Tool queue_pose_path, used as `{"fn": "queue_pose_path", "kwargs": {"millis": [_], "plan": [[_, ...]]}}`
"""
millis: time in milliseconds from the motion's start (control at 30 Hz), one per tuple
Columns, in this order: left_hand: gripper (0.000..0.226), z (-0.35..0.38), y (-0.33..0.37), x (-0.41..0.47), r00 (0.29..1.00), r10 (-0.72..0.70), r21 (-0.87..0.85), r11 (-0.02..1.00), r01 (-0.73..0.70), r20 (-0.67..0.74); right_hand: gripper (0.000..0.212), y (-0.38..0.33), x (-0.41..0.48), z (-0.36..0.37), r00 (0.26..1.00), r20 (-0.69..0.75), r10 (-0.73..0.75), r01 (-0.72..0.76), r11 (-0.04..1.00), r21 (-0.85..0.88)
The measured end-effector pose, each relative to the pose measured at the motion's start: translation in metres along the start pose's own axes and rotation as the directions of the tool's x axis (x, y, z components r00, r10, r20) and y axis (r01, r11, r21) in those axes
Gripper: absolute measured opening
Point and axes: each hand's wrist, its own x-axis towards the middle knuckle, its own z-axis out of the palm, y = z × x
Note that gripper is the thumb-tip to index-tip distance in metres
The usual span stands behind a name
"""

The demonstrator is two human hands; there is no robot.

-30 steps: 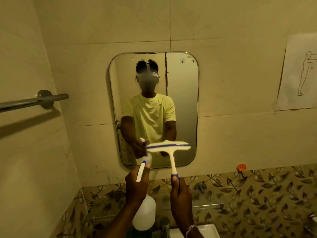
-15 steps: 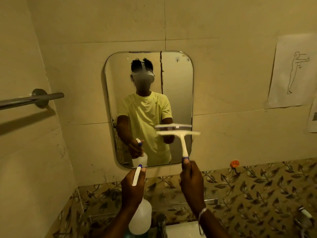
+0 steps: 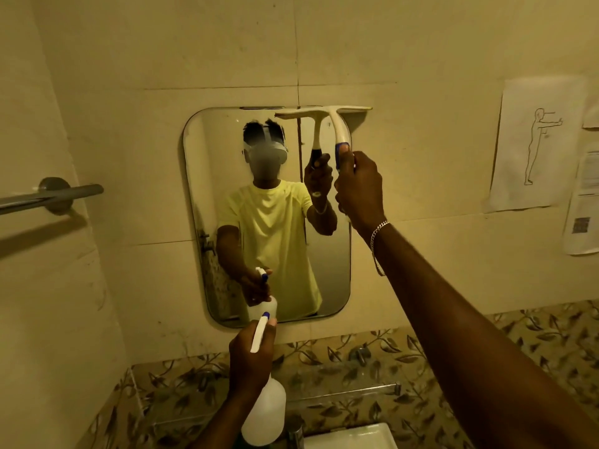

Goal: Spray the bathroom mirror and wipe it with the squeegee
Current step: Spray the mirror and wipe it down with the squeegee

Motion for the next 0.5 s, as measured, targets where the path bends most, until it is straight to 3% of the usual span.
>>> {"fn": "queue_pose_path", "kwargs": {"millis": [233,500], "plan": [[0.020,0.009,-0.006,0.005,0.999,-0.028,-0.005,1.000,0.028,0.016,0.030,0.018,-0.029,0.003,1.000,-0.021,0.009,-0.010,0.999,-0.045],[0.028,0.007,-0.003,0.003,1.000,-0.021,0.000,1.000,0.021,0.007,0.033,0.138,-0.180,-0.013,0.992,0.017,0.122,-0.120,0.986,-0.118]]}}
